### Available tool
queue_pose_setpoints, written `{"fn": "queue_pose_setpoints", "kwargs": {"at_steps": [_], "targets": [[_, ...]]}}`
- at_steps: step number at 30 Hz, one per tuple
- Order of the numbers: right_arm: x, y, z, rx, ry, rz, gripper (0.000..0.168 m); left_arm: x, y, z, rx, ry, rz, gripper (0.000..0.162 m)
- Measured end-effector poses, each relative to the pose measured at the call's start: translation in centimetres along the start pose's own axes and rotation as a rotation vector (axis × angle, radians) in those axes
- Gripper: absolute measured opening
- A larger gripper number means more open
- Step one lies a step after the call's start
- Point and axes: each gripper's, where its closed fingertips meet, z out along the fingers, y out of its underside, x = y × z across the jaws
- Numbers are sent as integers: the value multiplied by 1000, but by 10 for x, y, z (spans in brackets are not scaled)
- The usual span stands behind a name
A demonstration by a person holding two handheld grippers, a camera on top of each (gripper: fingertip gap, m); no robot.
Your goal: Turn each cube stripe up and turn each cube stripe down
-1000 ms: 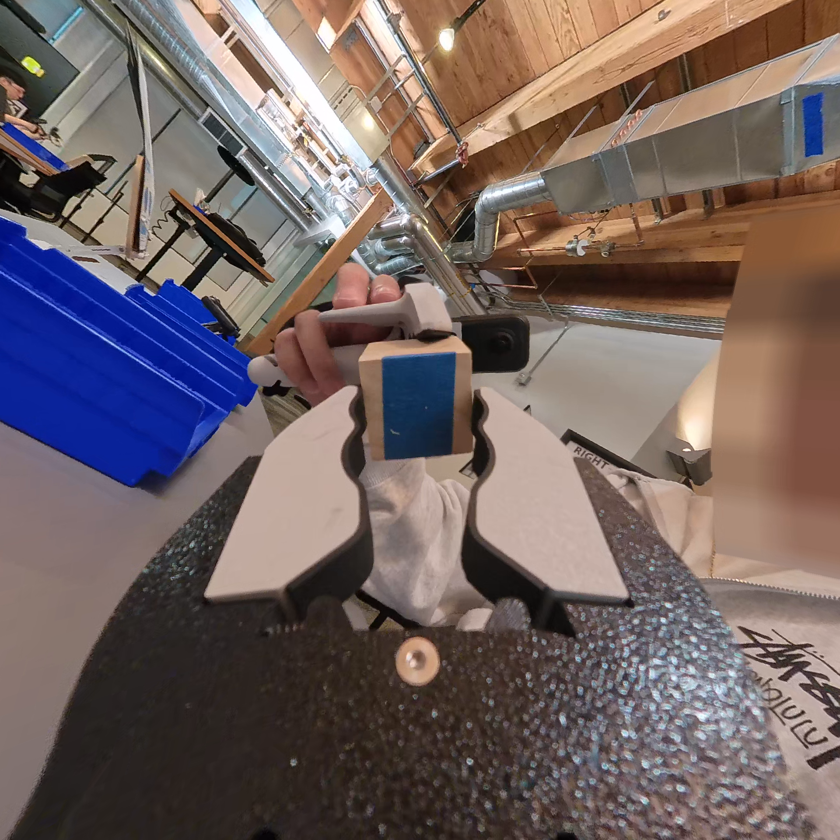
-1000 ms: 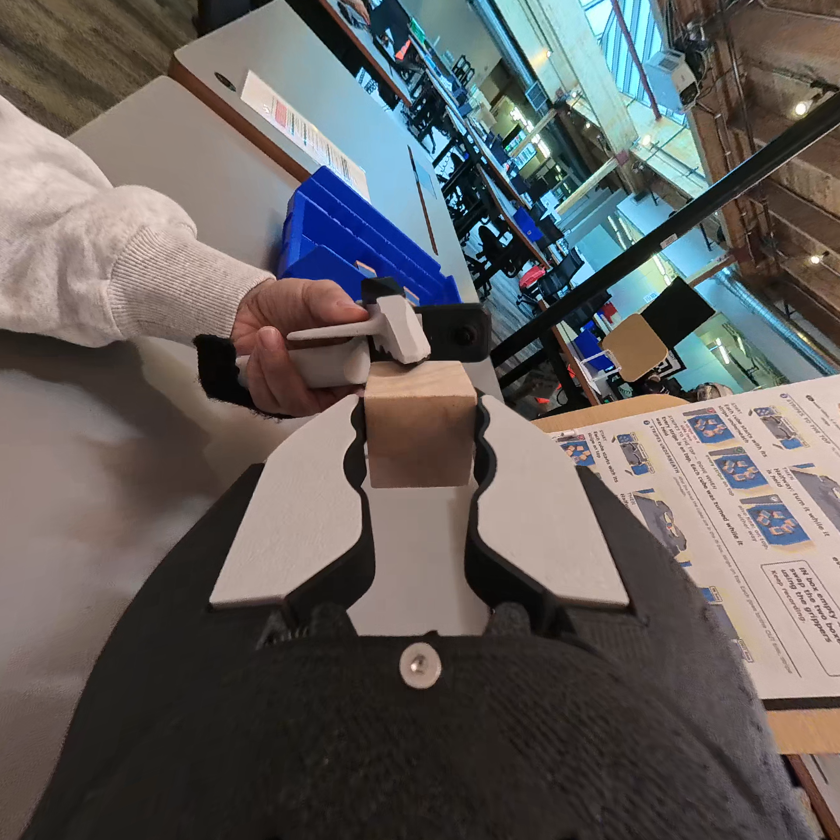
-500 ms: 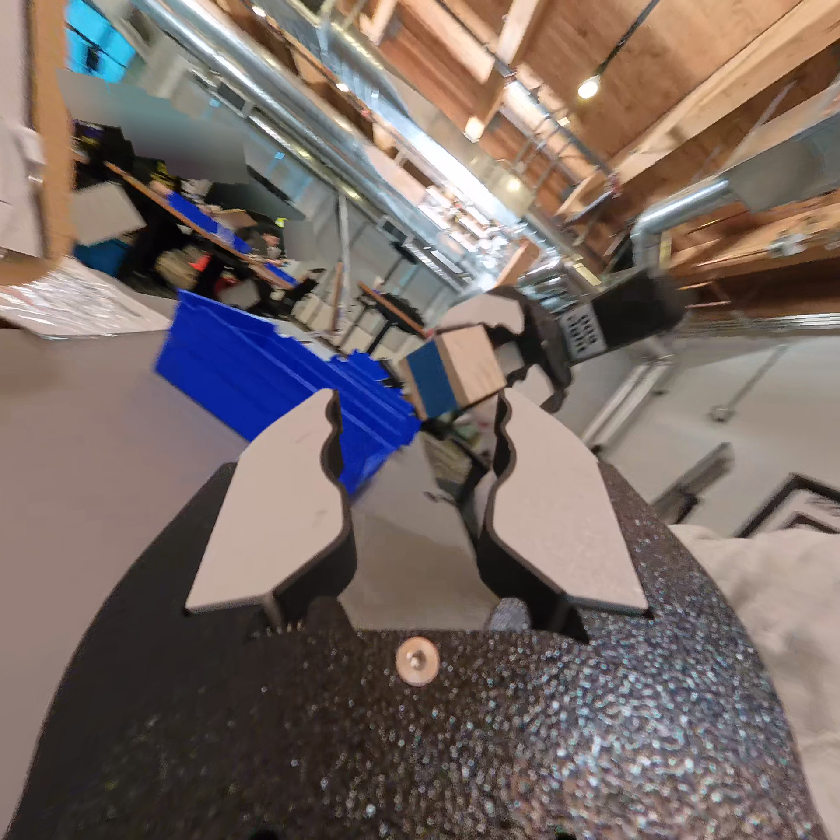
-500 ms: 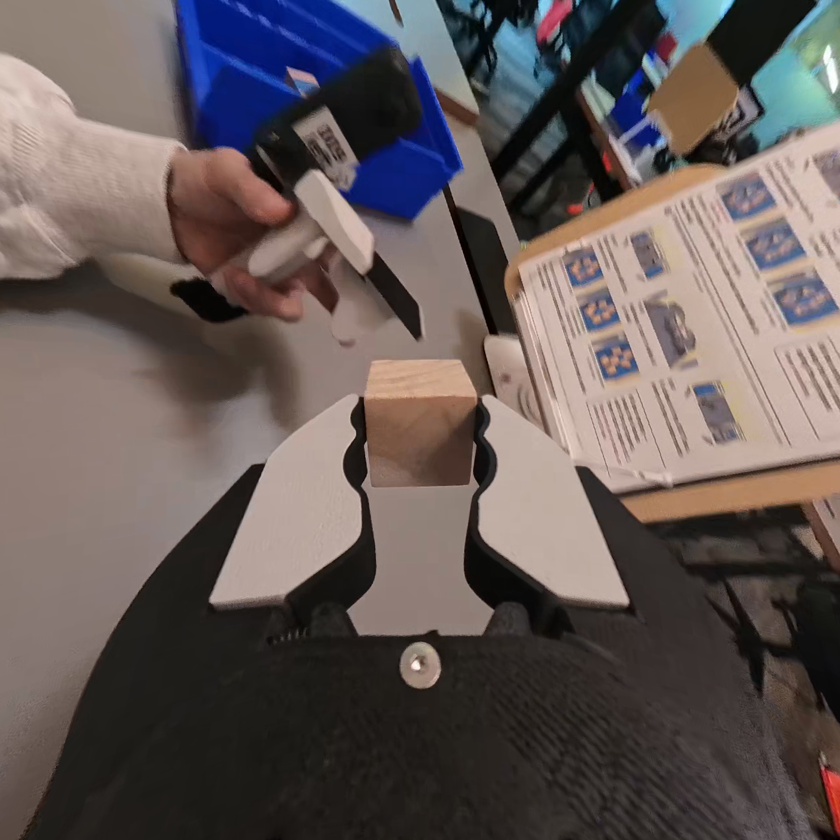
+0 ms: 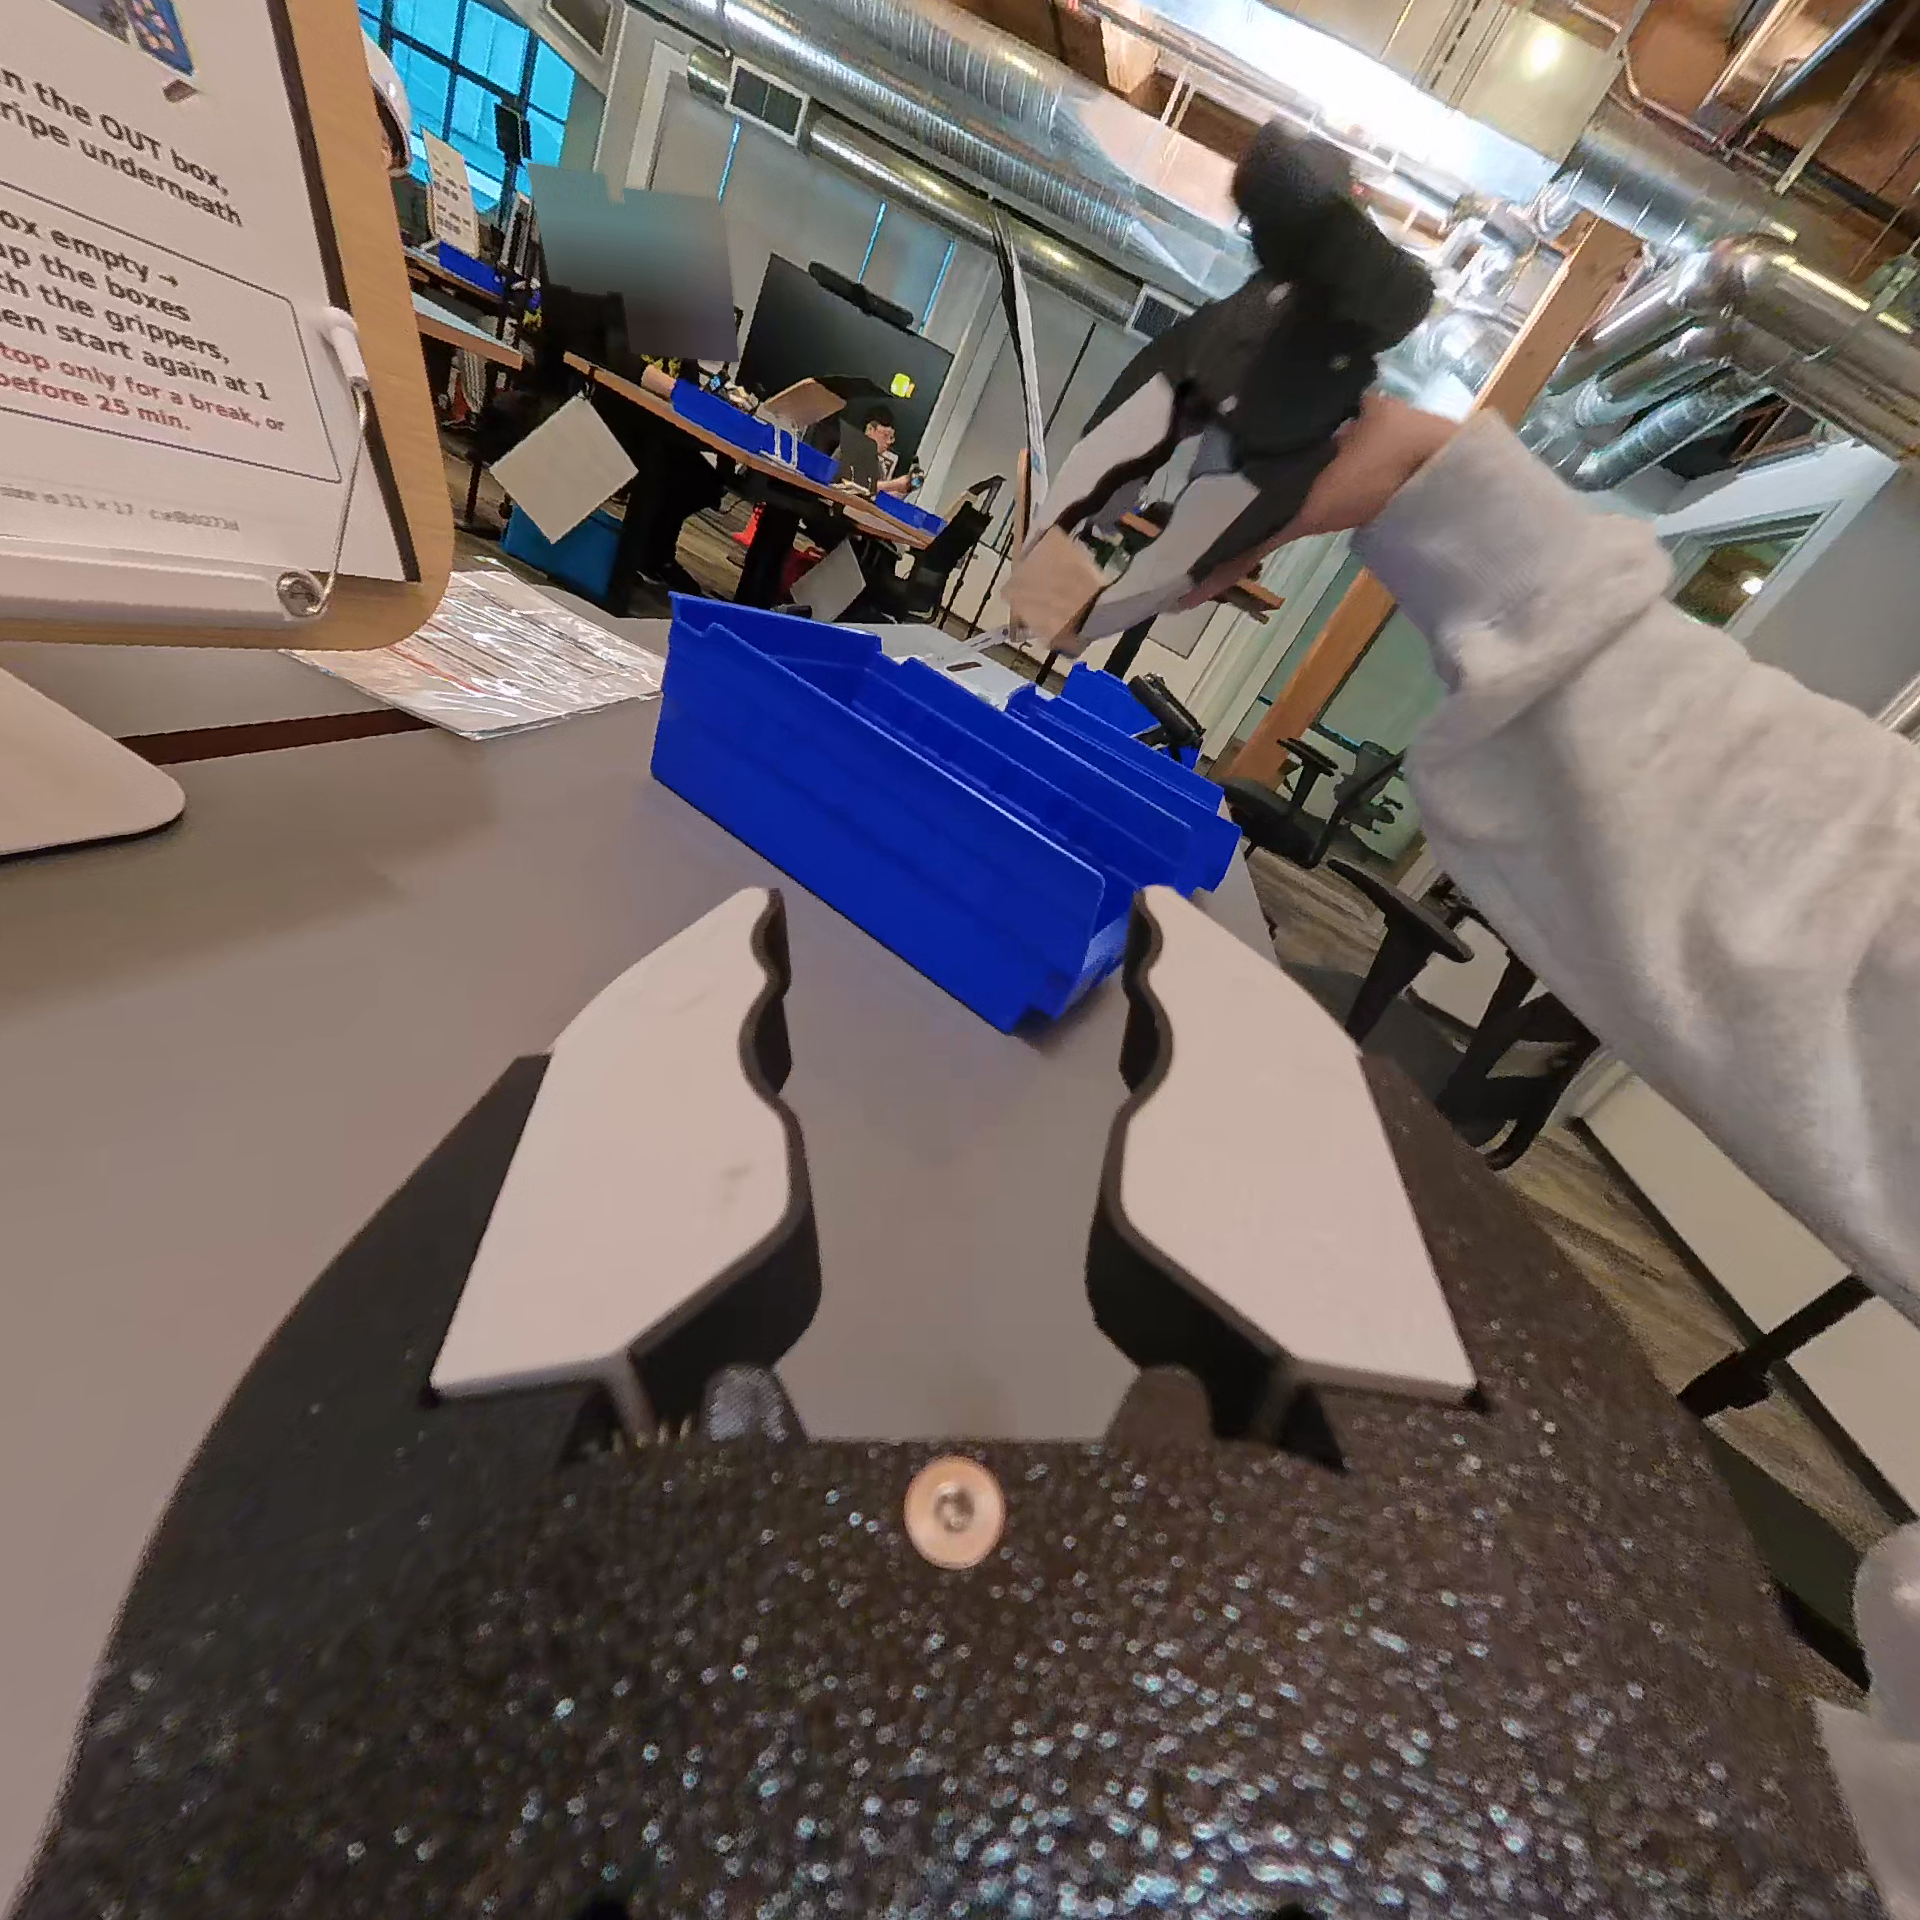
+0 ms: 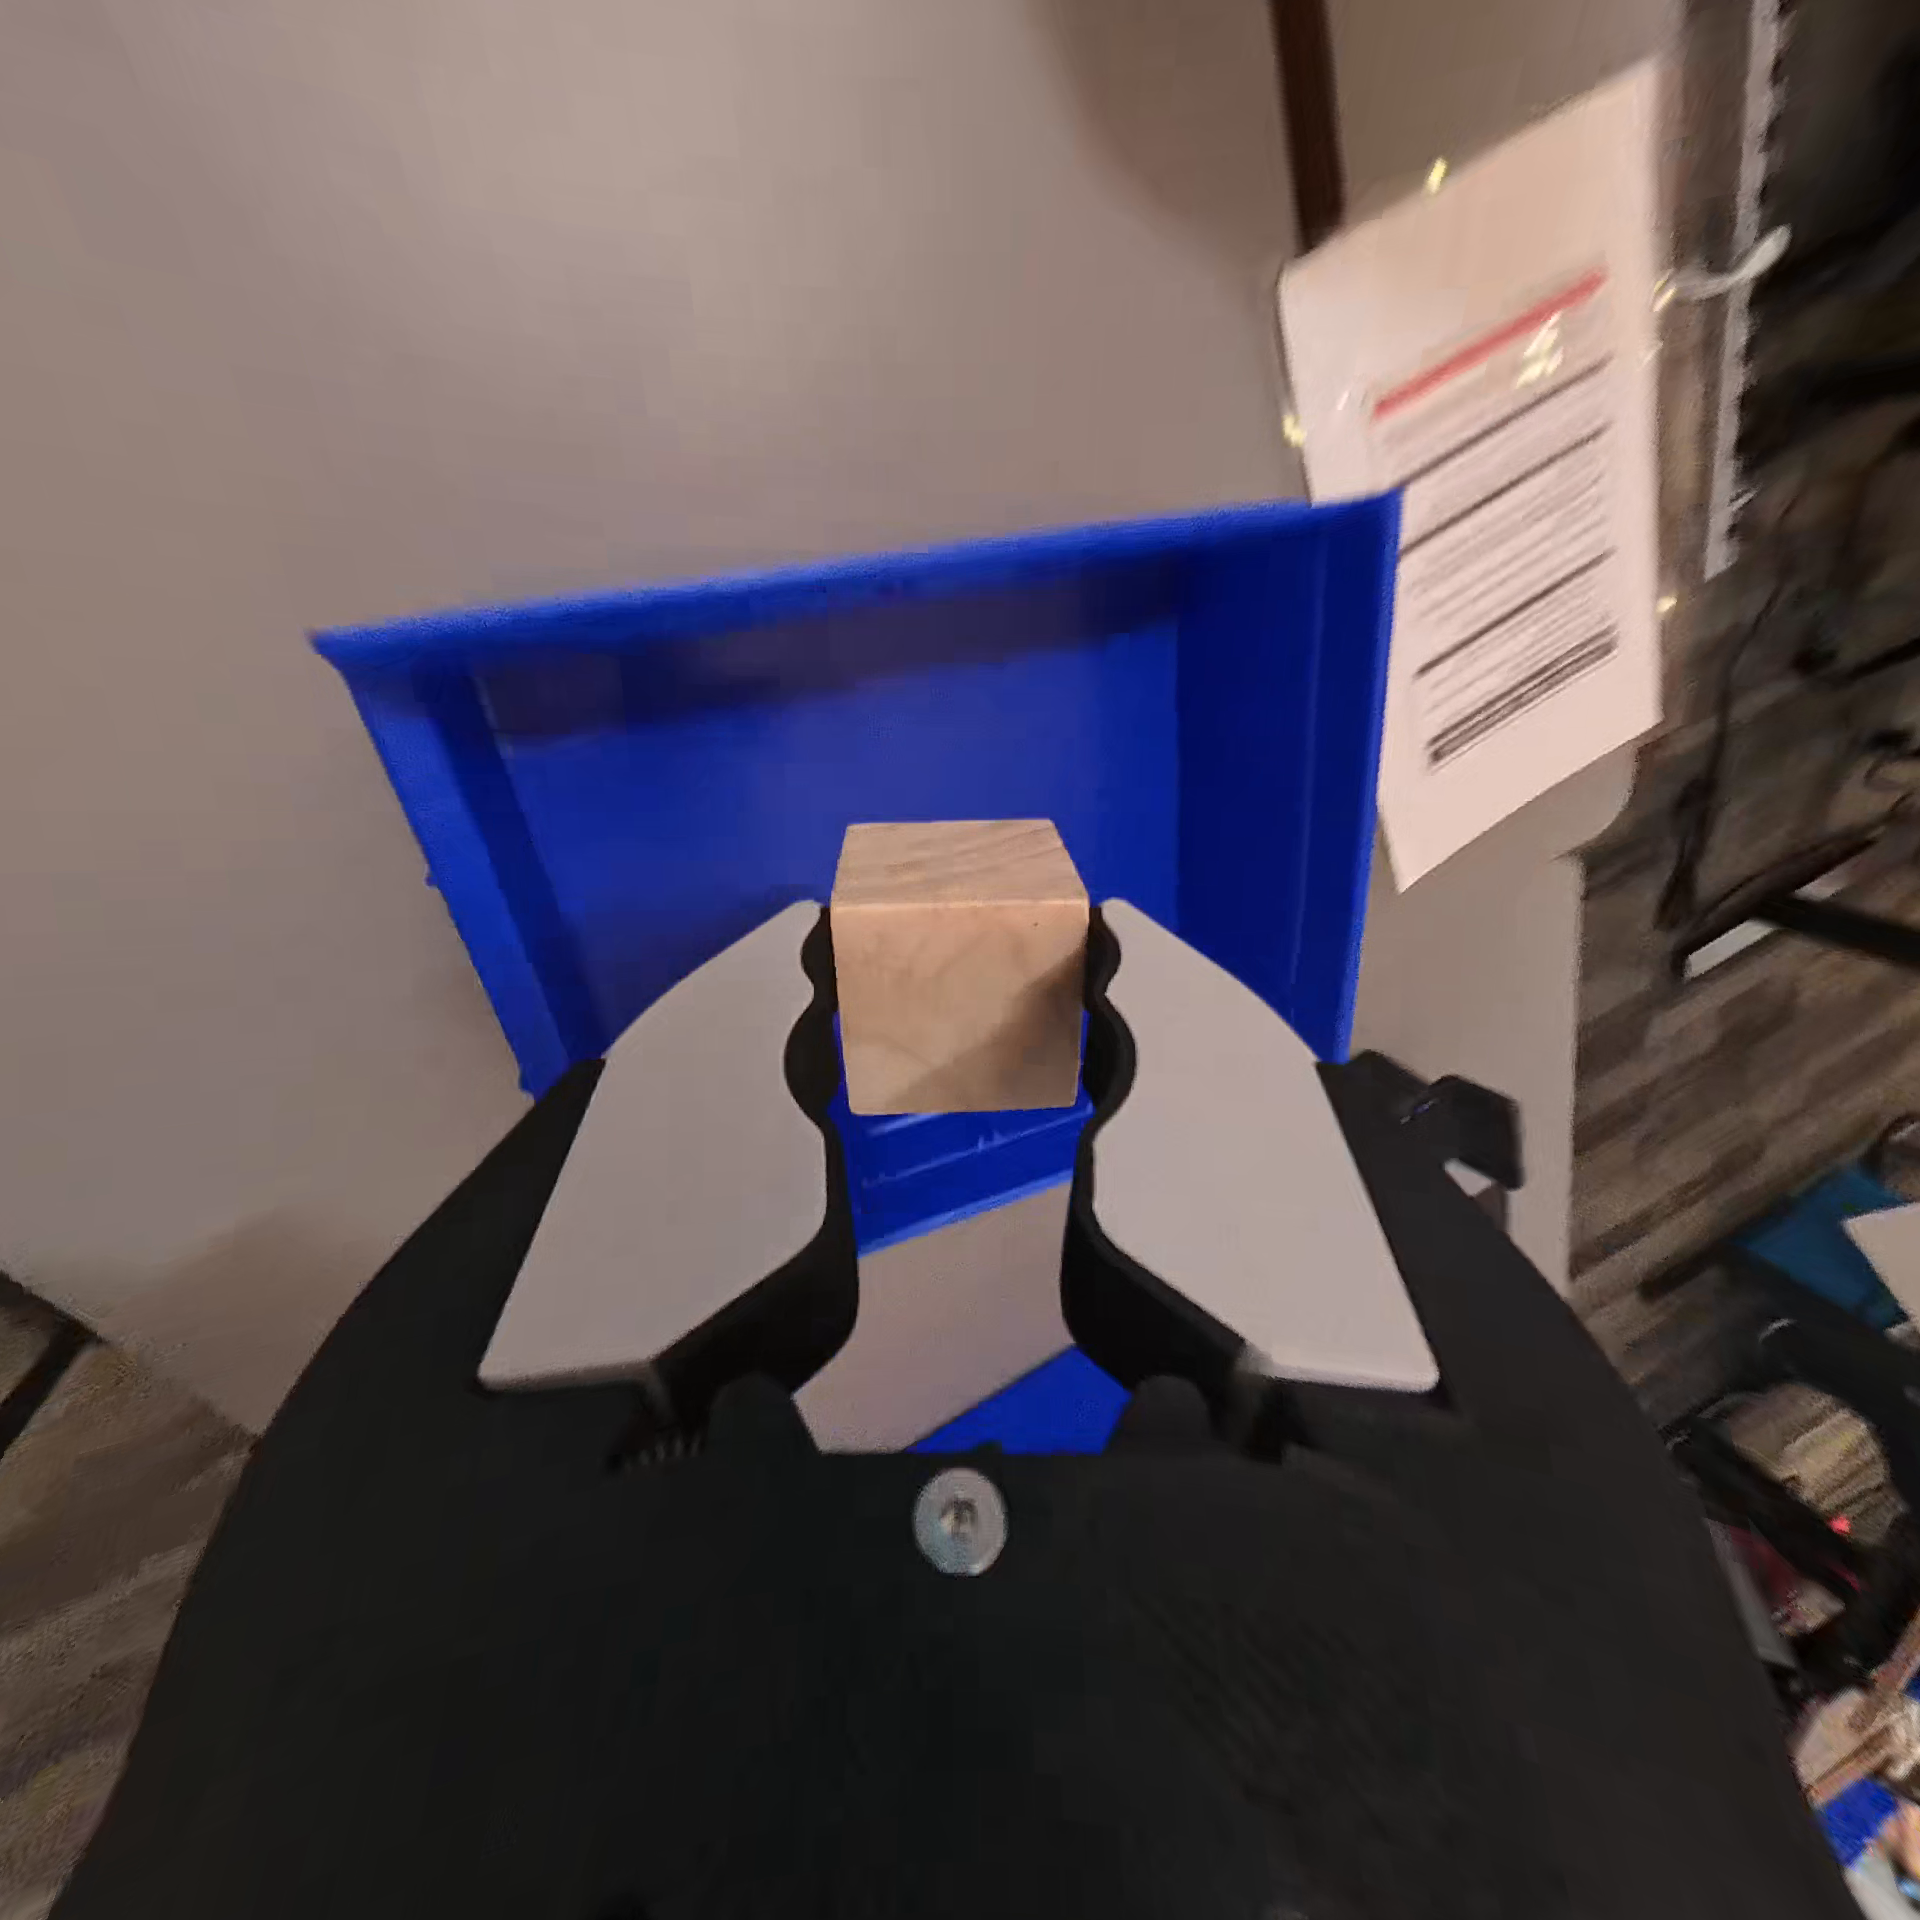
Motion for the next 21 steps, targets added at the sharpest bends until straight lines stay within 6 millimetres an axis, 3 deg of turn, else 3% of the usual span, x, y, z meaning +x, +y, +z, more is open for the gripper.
{"fn": "queue_pose_setpoints", "kwargs": {"at_steps": [1, 4, 10, 17, 21], "targets": [[5, 10, 9, -21, -27, 16, 46, 1, -1, 0, 9, 8, -7, 60], [16, 26, 41, -21, -84, 46, 46, 2, -4, -1, 24, 19, -17, 58], [25, 21, 102, 41, -145, 0, 46, 5, 0, 1, 3, 28, -3, 57], [46, 13, 150, 48, -200, -28, 46, 10, 16, 9, -83, 37, 35, 57], [47, 7, 170, 63, -246, -39, 46, 16, 16, 9, -98, 37, 109, 56]]}}
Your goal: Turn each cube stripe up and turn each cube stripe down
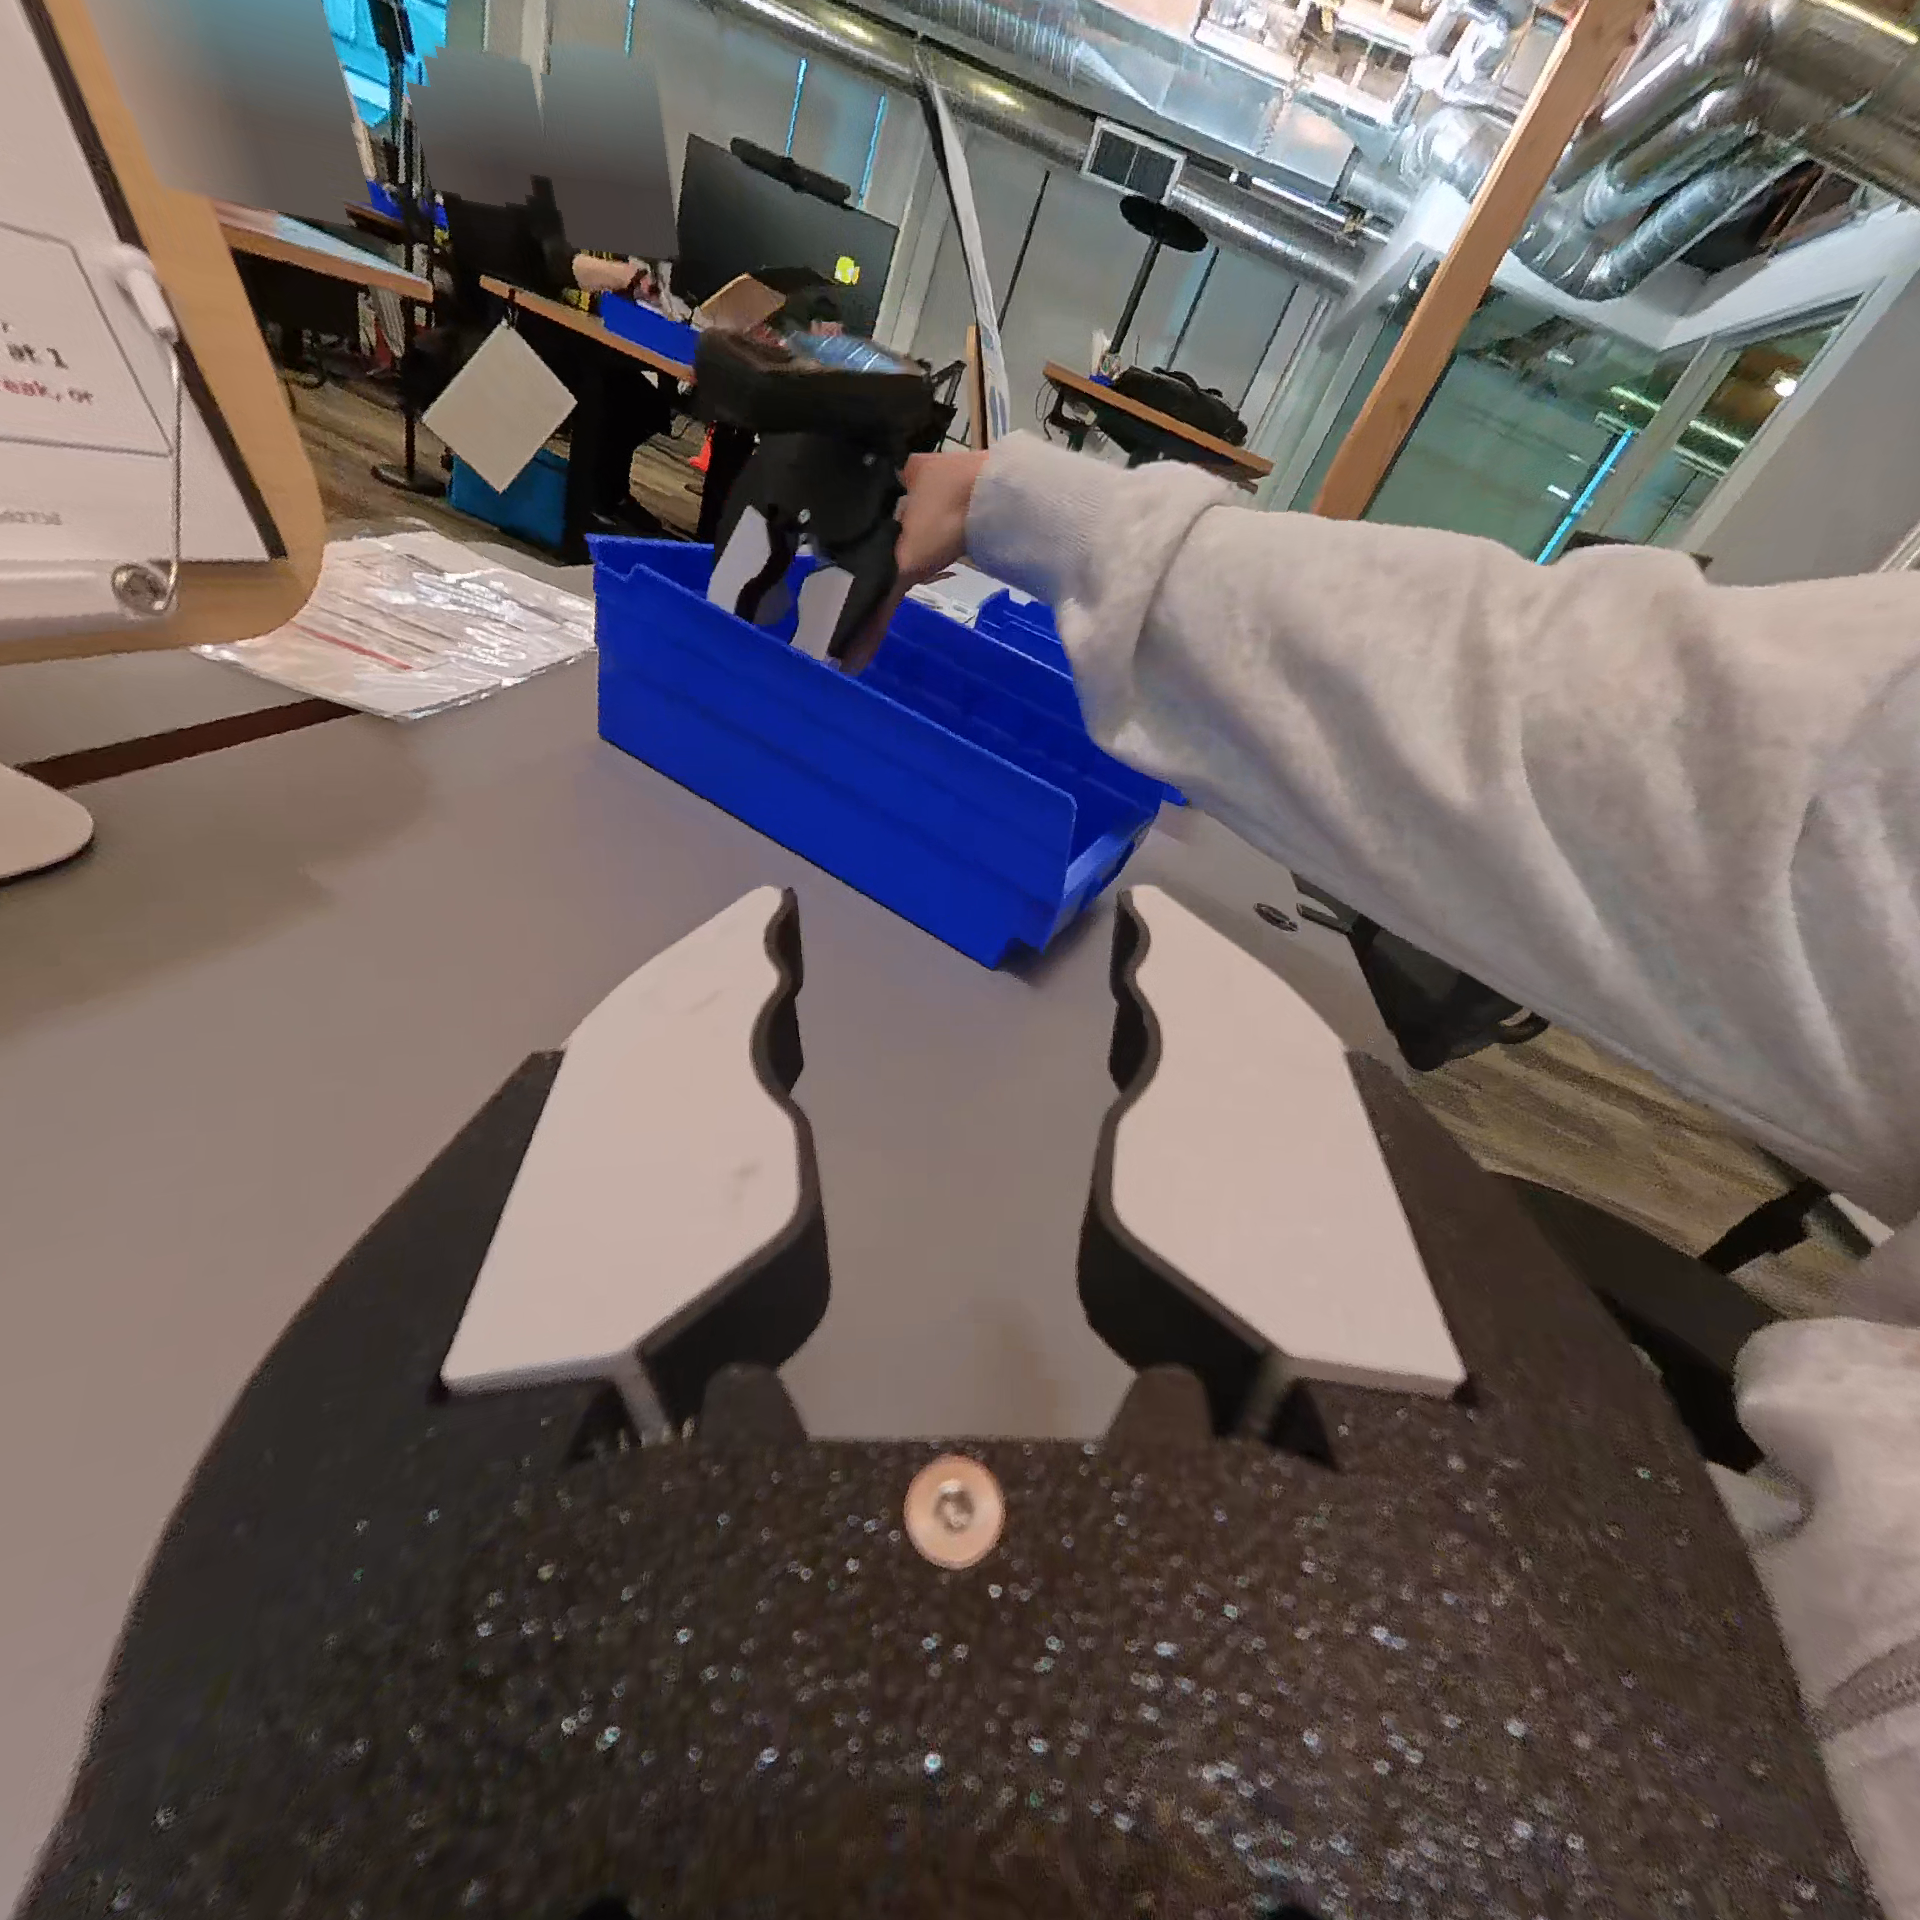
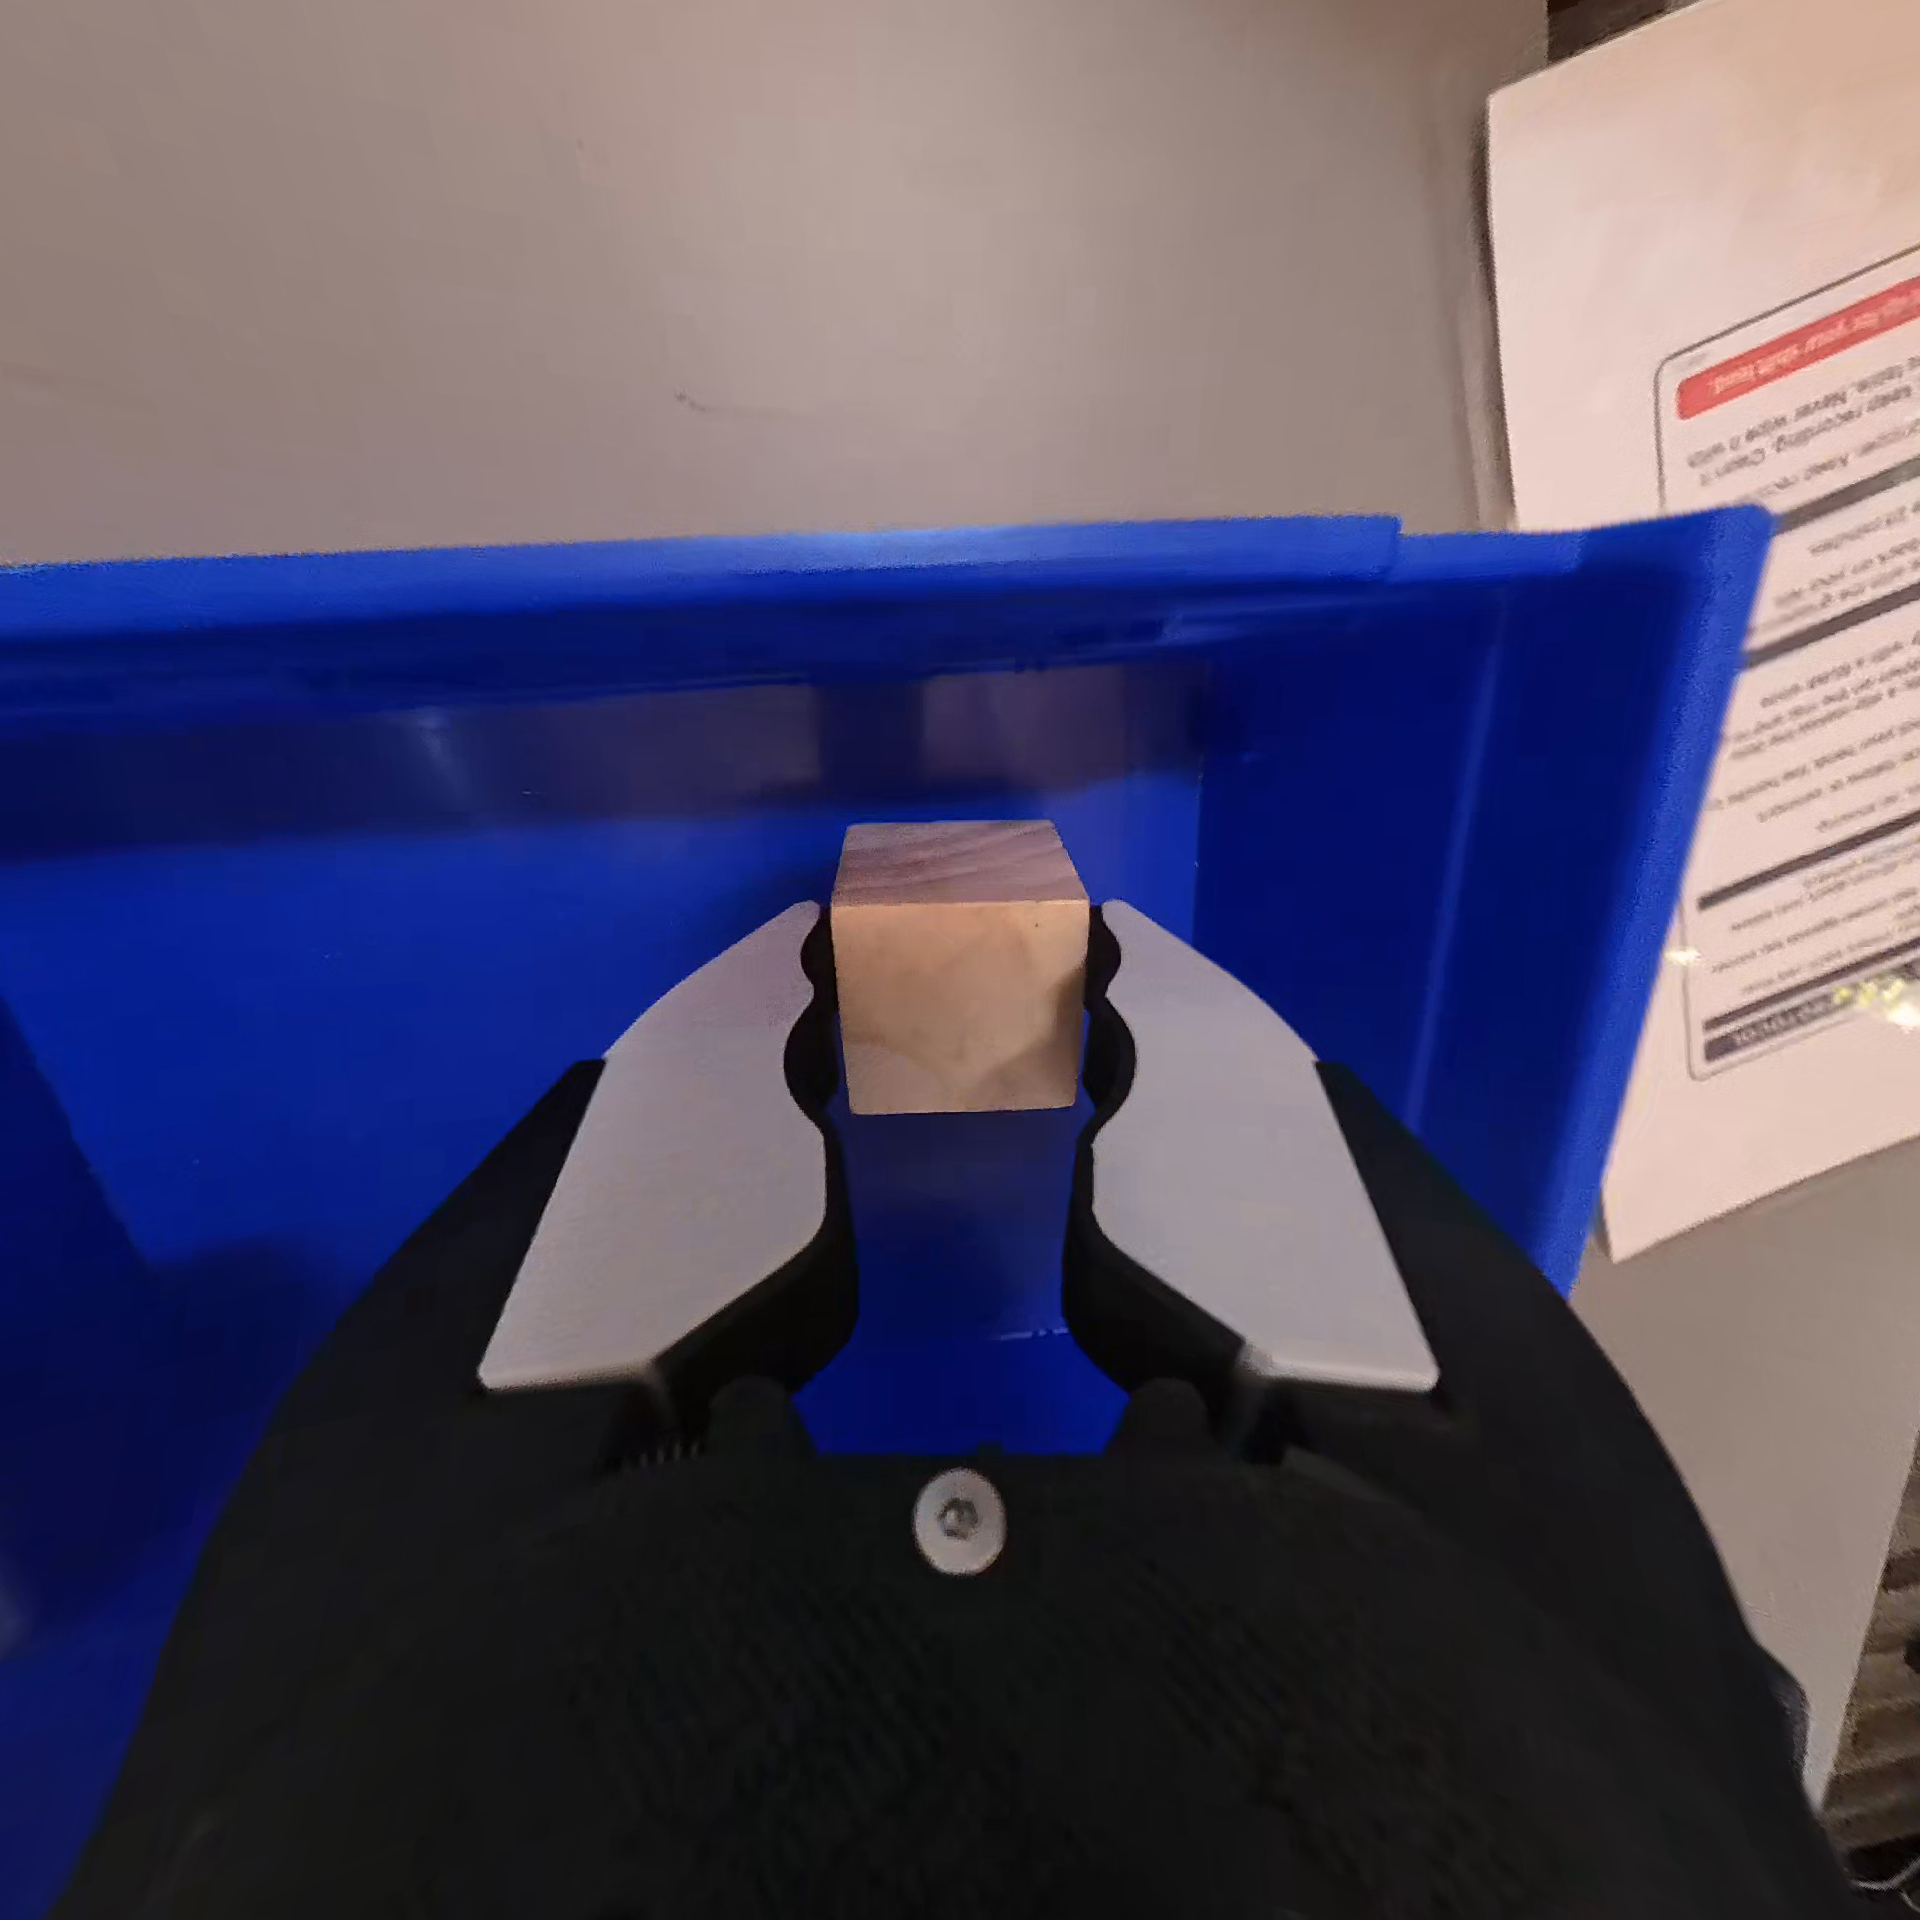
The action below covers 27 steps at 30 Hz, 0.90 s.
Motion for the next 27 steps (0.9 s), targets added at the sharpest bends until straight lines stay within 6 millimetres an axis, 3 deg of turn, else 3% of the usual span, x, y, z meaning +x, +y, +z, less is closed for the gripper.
{"fn": "queue_pose_setpoints", "kwargs": {"at_steps": [6, 16, 19, 22, 24, 27], "targets": [[-7, 4, 22, -50, -67, -33, 46, 2, 1, 1, 13, 24, -14, 53], [-4, -1, 17, -42, -33, -6, 52, 5, 6, 4, -11, 44, -15, 54], [-2, -7, 1, 9, 6, 24, 62, 6, 5, 4, -3, 44, -11, 54], [3, -10, -25, 44, 94, 77, 83, 5, 1, 1, 10, 31, -2, 55], [4, -20, -52, 127, 175, 104, 85, 2, -3, -2, 15, 0, 11, 54], [-2, -53, -103, 391, 314, 185, 84, -3, -14, -8, 32, -64, 43, 55]]}}
